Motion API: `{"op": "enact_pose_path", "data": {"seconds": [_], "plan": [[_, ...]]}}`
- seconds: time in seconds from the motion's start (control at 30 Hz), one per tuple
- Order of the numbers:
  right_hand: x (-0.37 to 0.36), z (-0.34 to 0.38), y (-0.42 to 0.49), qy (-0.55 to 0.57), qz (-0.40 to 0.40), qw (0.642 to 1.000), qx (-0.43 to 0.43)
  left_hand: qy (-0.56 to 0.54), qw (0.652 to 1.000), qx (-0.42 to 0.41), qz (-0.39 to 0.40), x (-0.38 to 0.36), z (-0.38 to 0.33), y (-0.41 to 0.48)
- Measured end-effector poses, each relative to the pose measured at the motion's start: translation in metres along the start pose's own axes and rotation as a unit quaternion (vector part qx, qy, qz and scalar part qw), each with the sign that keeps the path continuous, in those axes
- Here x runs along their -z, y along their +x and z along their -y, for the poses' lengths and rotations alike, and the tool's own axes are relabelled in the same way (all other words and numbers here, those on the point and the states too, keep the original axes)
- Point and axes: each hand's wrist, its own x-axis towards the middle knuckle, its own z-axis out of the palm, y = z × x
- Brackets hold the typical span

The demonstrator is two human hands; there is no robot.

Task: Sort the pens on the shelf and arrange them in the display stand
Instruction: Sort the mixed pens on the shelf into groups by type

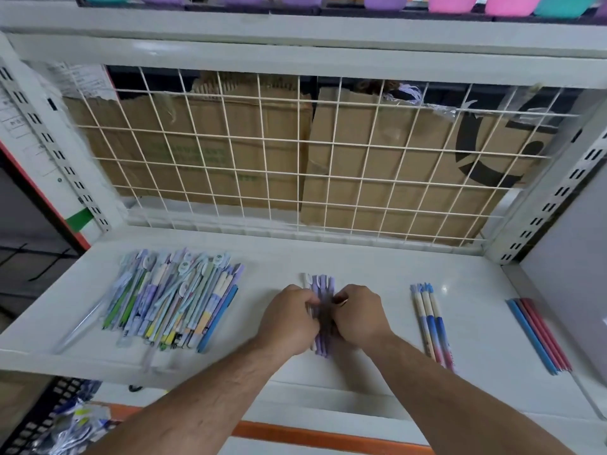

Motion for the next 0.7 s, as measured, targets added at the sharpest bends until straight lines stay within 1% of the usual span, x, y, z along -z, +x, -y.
{"op": "enact_pose_path", "data": {"seconds": [0.27,0.43,0.7], "plan": [[-0.006,0.002,0.000,0.008,-0.019,1.000,-0.023,0.013,0.999,-0.034,0.014,0.005,0.009,0.002],[-0.012,0.006,-0.002,0.005,-0.026,0.999,-0.033,0.022,0.999,-0.040,0.019,0.008,0.017,0.004],[-0.013,0.012,-0.008,0.000,-0.051,0.997,-0.056,0.010,0.997,-0.073,0.022,0.011,0.022,0.001]]}}
